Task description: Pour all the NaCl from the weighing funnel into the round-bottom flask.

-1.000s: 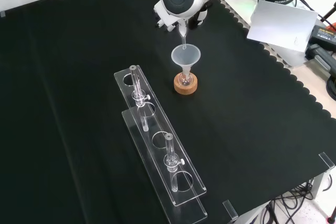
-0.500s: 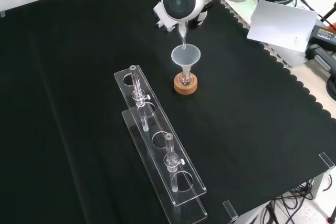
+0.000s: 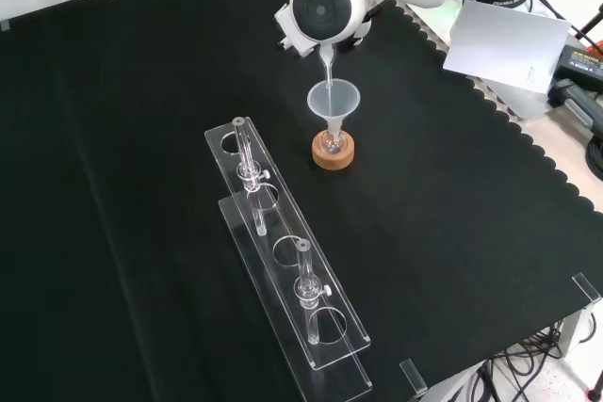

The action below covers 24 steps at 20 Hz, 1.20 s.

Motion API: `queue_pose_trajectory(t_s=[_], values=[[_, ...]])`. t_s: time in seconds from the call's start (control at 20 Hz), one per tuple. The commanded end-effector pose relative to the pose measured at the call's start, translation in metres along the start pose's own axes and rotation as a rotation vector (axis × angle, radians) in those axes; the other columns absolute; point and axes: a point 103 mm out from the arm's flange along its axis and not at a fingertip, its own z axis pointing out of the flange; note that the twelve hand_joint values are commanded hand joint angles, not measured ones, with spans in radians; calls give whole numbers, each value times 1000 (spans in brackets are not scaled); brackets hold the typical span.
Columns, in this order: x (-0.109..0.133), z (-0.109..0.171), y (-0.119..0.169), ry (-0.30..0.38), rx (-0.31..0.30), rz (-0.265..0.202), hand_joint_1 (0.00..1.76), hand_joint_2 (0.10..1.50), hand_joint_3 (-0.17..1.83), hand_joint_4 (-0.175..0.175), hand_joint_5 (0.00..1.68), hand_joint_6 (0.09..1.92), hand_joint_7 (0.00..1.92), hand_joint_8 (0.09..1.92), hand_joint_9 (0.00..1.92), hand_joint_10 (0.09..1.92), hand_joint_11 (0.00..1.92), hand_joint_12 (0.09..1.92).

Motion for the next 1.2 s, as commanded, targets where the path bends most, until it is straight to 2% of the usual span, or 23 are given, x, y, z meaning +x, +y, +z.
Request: queue_pose_trajectory(t_s=[0.05, 1.2], values=[[1, -1, 1, -15, 15, 8, 1116, 686, 624, 175, 1243, 712, 549, 670, 899, 353, 792, 1052], [4, -10, 0, -71, 22, 23, 1116, 685, 625, 175, 1243, 712, 540, 671, 885, 352, 792, 1049]])
